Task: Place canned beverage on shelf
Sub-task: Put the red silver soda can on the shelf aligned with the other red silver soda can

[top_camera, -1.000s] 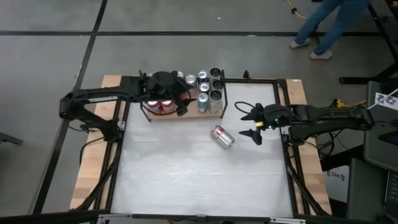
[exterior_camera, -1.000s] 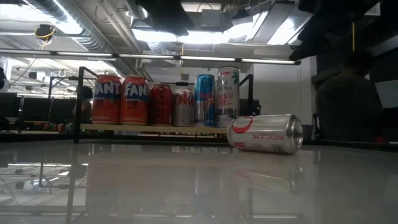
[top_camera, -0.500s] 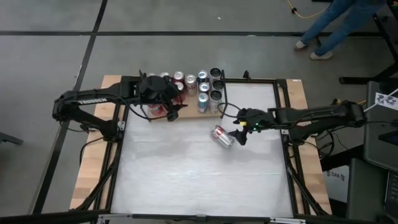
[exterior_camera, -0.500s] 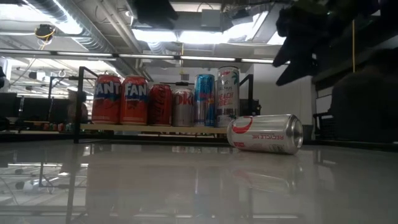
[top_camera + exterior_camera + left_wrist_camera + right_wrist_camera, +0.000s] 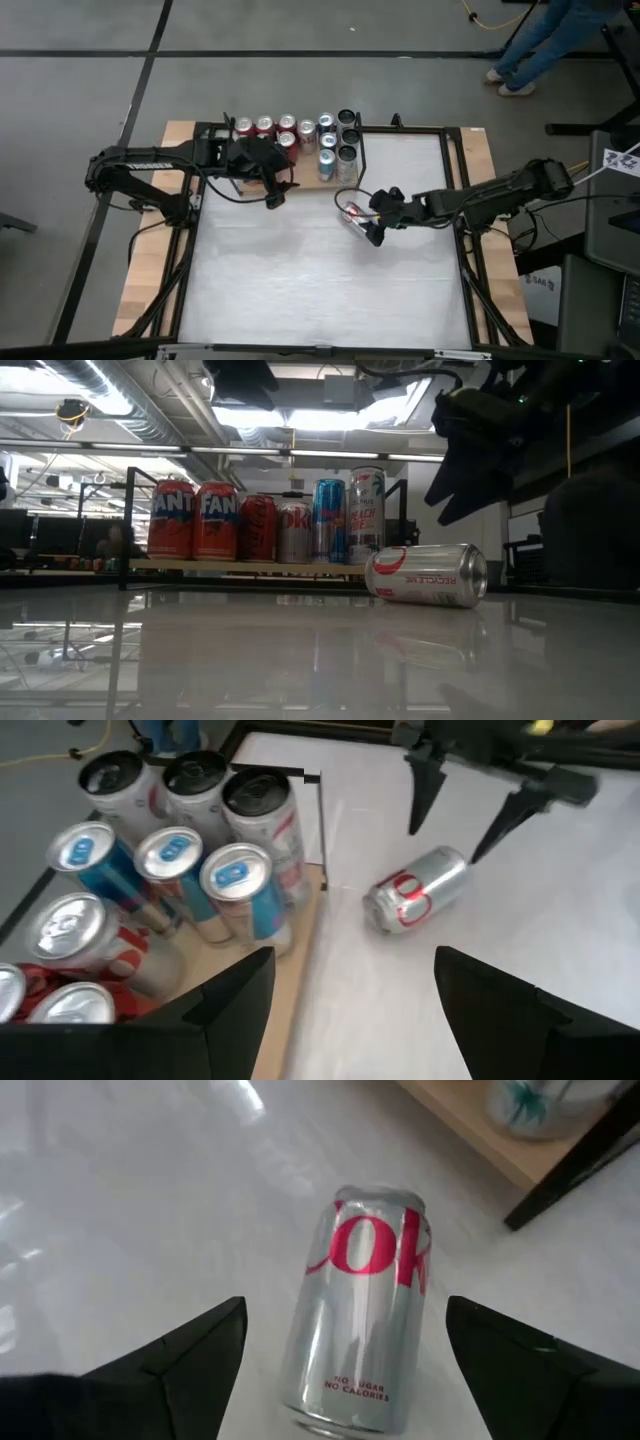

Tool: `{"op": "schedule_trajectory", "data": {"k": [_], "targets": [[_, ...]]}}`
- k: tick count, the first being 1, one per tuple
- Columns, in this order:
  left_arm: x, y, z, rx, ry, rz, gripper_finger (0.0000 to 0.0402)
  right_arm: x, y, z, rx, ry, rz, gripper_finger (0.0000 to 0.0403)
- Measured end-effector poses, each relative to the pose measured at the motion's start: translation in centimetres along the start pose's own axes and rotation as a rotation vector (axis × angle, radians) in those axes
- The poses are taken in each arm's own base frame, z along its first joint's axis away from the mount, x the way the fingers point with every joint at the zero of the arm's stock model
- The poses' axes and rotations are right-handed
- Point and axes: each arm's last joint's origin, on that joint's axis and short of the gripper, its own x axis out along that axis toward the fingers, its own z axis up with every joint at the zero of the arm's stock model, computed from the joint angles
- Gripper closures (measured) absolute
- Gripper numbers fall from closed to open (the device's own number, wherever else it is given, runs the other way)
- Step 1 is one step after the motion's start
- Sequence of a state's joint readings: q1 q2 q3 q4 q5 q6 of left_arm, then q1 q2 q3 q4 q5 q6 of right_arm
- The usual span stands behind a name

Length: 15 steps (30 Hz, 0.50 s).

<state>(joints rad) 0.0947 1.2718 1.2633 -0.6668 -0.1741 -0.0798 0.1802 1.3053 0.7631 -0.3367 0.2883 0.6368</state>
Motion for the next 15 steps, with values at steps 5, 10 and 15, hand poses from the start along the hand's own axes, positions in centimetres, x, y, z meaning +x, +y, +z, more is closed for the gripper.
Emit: {"op": "schedule_trajectory", "data": {"k": [5, 10, 15], "targets": [[-0.2, -1.1, -0.1, 0.003, -0.001, -0.033, 0.0136, 0.6, 0.6, -0.7, 0.016, -0.008, -0.052, 0.007], [-0.4, -2.1, -0.2, 0.027, -0.003, -0.065, 0.0136, 1.5, 0.8, -1.3, 0.01, 0.019, -0.08, 0.007], [-0.6, -2.9, -0.3, 0.043, -0.004, -0.089, 0.0136, 2.5, 0.8, -1.7, 0.0, 0.044, -0.103, 0.007]]}}
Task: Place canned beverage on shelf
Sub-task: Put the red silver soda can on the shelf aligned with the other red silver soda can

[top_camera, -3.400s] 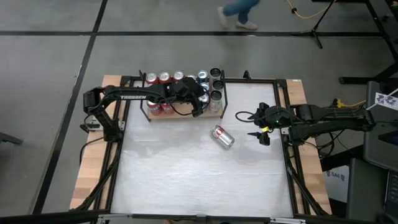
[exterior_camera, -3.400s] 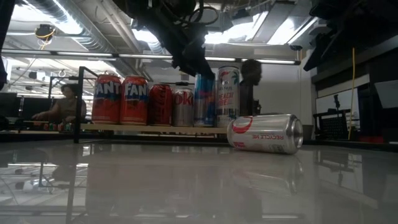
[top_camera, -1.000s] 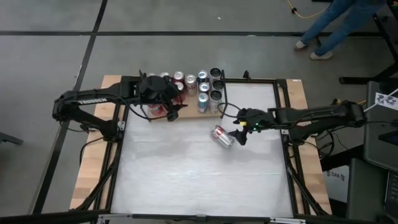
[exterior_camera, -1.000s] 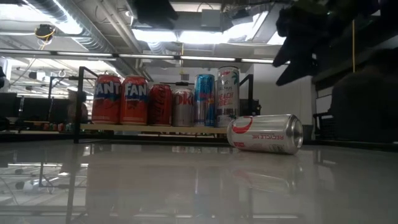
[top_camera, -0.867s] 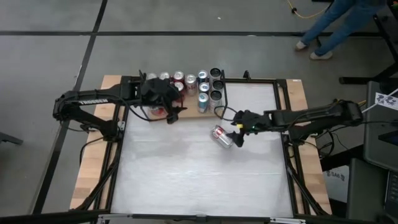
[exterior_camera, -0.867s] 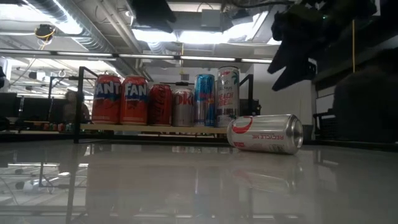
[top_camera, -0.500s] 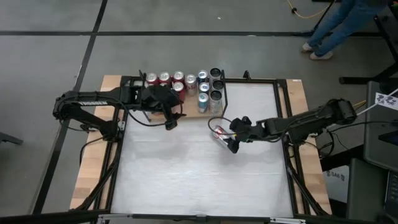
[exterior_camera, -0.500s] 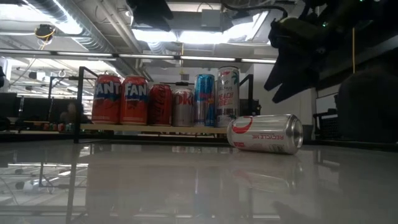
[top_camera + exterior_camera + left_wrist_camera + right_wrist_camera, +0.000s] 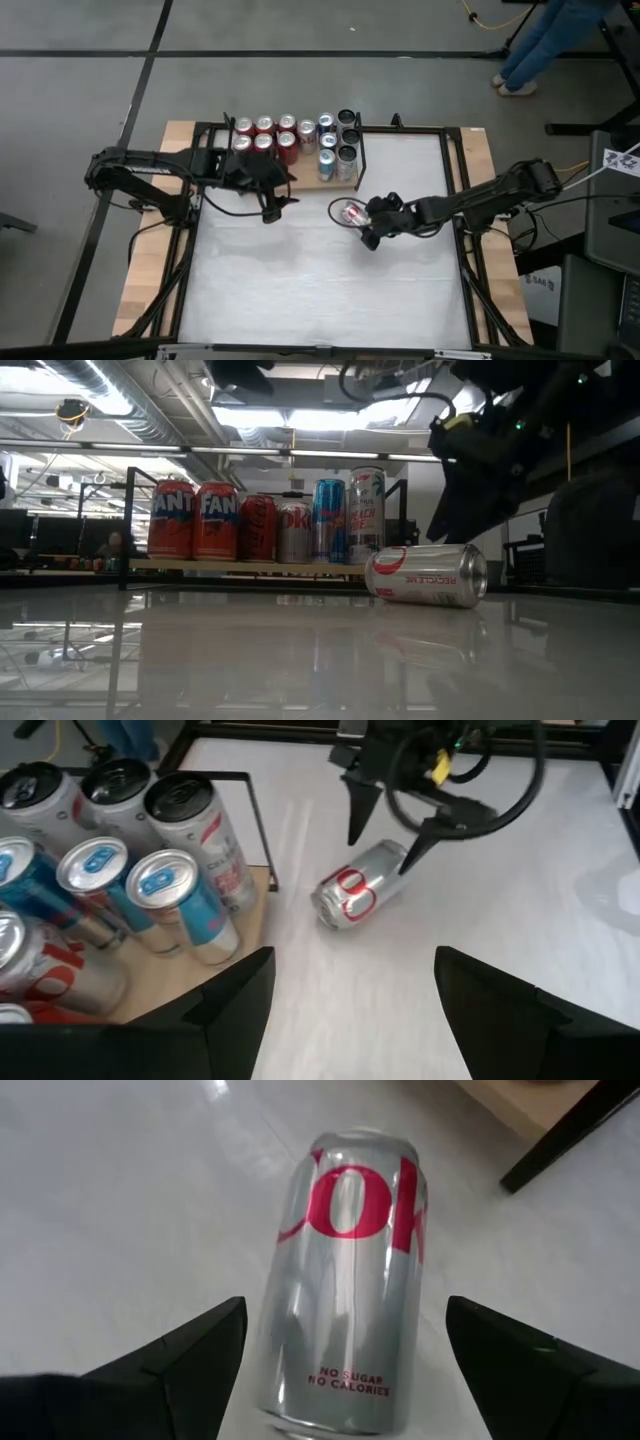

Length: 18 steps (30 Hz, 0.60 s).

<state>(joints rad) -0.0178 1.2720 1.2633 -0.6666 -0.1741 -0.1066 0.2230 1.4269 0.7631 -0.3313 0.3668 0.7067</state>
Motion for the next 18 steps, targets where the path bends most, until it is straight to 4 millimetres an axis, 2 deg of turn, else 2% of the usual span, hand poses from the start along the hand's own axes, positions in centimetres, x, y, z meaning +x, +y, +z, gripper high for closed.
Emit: {"op": "schedule_trajectory", "data": {"k": [12, 18], "targets": [[-0.2, -1.0, -0.1, 0.002, -0.001, -0.031, 0.0136, 2.6, 0.5, -0.9, -0.02, 0.051, -0.025, 0.007], [-0.2, -1.1, -0.2, 0.003, 0.004, -0.035, 0.0136, 3.2, 0.6, -1.2, -0.024, 0.074, -0.023, 0.007]]}}
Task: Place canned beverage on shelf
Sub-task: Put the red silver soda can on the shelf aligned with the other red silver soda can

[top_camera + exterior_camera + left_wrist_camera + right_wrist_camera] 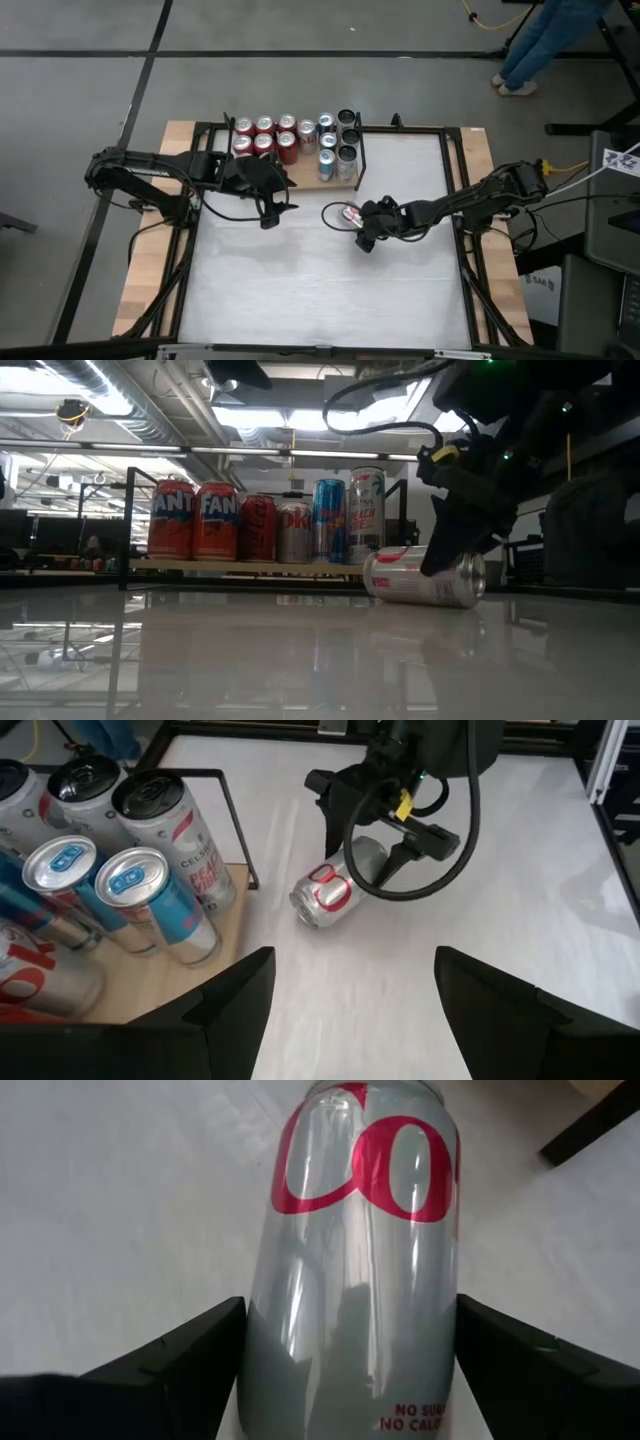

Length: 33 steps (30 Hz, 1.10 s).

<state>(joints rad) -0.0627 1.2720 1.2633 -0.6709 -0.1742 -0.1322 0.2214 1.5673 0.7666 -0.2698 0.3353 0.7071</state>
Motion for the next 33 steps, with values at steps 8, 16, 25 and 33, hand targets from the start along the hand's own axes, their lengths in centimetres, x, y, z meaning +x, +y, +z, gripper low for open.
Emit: {"op": "schedule_trajectory", "data": {"k": [8, 16, 25, 33], "targets": [[0.0, 0.1, -0.4, 0.006, 0.037, 0.005, 0.0136, 0.0, 0.0, -0.1, -0.002, 0.011, 0.005, 0.007], [-0.1, 0.1, -1.0, -0.036, 0.105, 0.015, 0.0136, 0.1, 0.0, -0.1, 0.0, 0.016, 0.004, 0.0095], [-0.1, 0.2, -1.4, -0.154, 0.141, 0.023, 0.0136, 0.1, 0.0, -0.2, -0.001, 0.016, 0.004, 0.0111], [-0.1, 0.3, -1.9, -0.274, 0.192, 0.048, 0.0136, 0.1, 0.2, 0.0, -0.003, -0.002, 0.029, 0.0113]]}}
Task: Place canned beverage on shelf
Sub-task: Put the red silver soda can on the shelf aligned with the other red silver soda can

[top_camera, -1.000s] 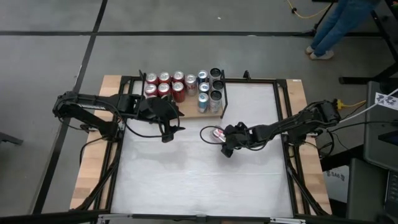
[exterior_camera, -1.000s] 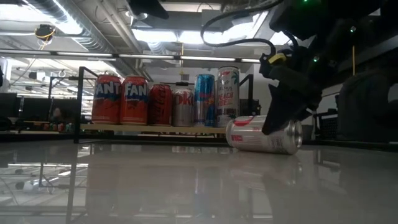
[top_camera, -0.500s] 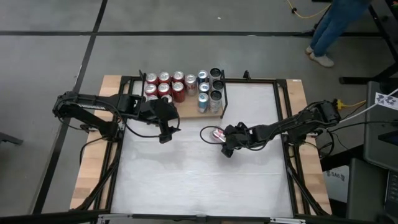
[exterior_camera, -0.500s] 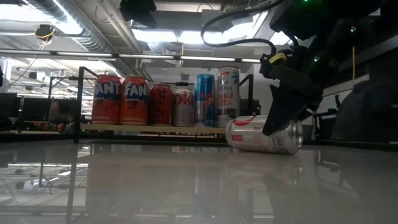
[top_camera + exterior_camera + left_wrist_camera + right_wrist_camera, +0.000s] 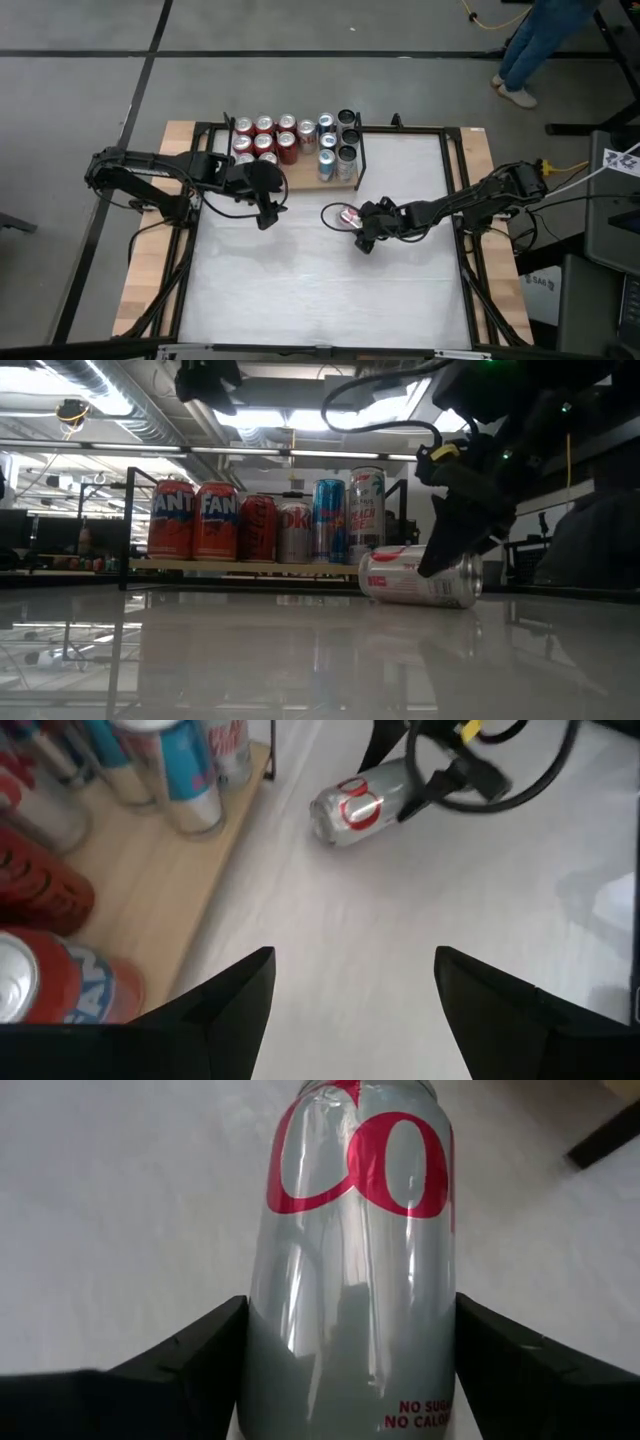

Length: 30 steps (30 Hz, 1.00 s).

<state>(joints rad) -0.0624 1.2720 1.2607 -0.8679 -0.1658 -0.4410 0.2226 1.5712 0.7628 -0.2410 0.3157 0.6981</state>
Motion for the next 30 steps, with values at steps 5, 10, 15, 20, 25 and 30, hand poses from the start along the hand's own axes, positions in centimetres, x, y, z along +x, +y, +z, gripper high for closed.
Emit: {"op": "schedule_trajectory", "data": {"k": [5, 10, 15, 20, 25, 30], "targets": [[1.7, -0.1, -1.6, -0.001, 0.038, 0.006, 0.0136, 0.0, 0.2, 0.1, -0.022, 0.002, 0.041, 0.0111], [4.5, -0.6, -3.8, 0.018, 0.015, -0.031, 0.0136, 0.0, 0.6, 0.3, -0.036, 0.001, 0.108, 0.011], [6.6, -1.1, -5.6, 0.021, -0.056, -0.095, 0.0136, 0.0, 1.0, 0.6, -0.032, -0.022, 0.167, 0.011], [7.9, -1.3, -6.8, 0.019, -0.117, -0.143, 0.0136, -0.1, 1.4, 1.1, -0.027, -0.07, 0.216, 0.0109], [8.6, -1.3, -7.6, -0.022, -0.156, -0.168, 0.0136, -0.2, 1.7, 1.5, -0.016, -0.106, 0.249, 0.0109], [8.9, -1.0, -8.1, -0.081, -0.141, -0.163, 0.0136, -0.3, 2.0, 1.9, -0.006, -0.145, 0.277, 0.0109]]}}
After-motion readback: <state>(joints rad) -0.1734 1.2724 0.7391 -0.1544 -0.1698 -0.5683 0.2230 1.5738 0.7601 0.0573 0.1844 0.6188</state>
